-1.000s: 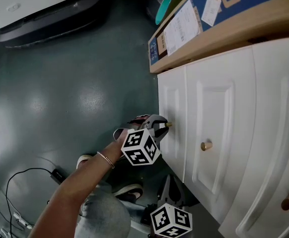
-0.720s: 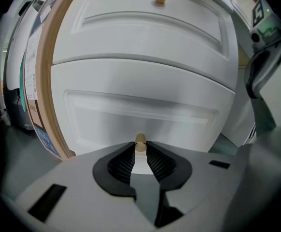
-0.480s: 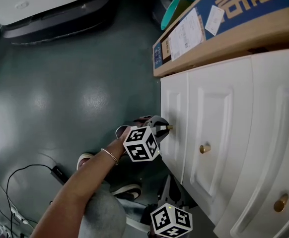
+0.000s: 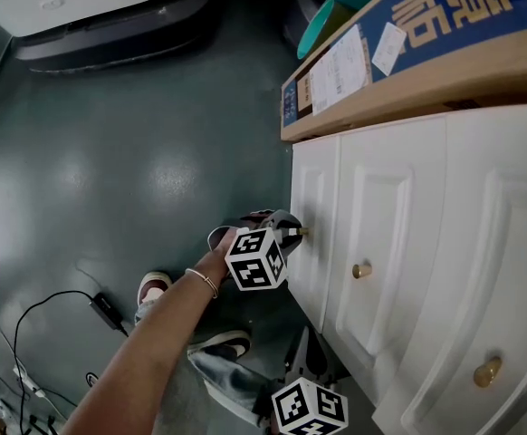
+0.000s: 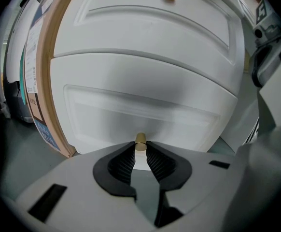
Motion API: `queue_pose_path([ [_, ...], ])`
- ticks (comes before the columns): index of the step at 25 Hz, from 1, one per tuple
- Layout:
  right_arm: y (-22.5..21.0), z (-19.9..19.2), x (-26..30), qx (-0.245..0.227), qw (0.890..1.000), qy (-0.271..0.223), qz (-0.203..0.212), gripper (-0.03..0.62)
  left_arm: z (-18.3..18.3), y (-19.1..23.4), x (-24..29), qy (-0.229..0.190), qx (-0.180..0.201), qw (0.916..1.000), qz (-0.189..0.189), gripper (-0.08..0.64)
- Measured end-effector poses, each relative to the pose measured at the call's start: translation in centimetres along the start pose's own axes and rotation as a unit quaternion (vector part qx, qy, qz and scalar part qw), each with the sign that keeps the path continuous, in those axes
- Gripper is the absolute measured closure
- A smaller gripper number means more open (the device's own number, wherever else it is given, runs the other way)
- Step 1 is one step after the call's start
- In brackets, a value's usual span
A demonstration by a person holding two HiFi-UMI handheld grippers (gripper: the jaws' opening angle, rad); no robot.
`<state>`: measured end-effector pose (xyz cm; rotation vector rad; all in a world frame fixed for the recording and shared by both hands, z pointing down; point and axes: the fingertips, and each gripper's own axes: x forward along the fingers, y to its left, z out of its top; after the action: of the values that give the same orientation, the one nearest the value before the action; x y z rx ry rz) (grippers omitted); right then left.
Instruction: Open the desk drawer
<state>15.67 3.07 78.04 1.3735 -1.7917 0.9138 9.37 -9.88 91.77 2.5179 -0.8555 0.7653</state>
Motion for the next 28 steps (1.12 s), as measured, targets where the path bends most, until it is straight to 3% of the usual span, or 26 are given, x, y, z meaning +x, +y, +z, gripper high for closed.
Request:
queue_pose_path([
  [13,1.3,2.4,-0.7,0.009,1.000,-0.005,-0.009,0.586,-1.3,0.3,-1.6,0.037,-0.014,0.9992,0.004,0.474],
  [28,4.2,3.7,-1.3,0.019,1.000,0.005,-0.019,0.586,-3.5,0.5,-4.2,0.082,-0.011,0.9964,-0.018,0.474],
])
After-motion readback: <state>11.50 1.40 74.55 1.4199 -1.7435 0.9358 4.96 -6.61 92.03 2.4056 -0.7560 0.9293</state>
